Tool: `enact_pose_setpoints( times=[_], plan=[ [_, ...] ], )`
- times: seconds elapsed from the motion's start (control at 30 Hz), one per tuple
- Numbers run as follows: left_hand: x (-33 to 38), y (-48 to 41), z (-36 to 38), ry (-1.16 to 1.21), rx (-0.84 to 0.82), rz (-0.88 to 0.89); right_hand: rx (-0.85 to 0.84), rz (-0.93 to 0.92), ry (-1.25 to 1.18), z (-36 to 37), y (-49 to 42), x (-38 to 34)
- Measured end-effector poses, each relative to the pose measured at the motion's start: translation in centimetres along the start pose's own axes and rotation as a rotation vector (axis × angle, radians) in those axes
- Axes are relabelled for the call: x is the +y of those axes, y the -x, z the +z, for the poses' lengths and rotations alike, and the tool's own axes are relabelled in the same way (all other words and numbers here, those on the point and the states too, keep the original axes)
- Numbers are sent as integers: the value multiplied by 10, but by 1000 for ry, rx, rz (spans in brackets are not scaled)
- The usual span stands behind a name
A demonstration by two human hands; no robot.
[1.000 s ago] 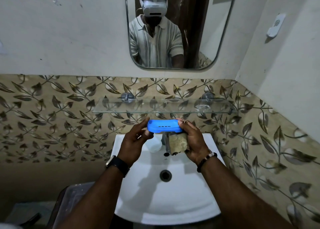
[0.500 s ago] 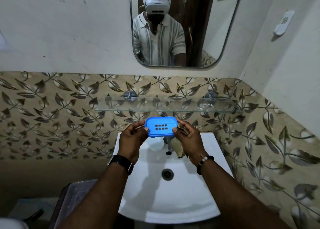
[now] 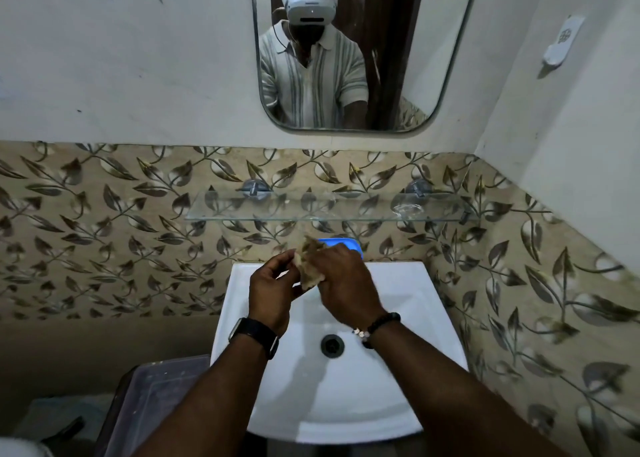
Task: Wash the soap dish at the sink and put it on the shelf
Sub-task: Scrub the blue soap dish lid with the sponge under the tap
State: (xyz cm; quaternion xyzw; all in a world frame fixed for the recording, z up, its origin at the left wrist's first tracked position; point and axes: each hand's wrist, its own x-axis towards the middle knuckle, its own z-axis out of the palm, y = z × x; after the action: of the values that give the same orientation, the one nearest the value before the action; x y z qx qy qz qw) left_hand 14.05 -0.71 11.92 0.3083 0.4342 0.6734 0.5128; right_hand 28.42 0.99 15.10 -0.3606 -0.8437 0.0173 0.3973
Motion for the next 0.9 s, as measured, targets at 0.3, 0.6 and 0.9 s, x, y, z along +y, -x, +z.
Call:
enact_pose_setpoints(
  times=[0.3,0.6,0.9],
  plan=[
    [-5,0,-21,40,142,14,13,99,335,-6,-8,34],
    [5,-10,-46,92,211,30,20,499,69,-3,7,34],
    [5,-8,-48,73,217,28,-110,525,4,27,20,30]
  ],
)
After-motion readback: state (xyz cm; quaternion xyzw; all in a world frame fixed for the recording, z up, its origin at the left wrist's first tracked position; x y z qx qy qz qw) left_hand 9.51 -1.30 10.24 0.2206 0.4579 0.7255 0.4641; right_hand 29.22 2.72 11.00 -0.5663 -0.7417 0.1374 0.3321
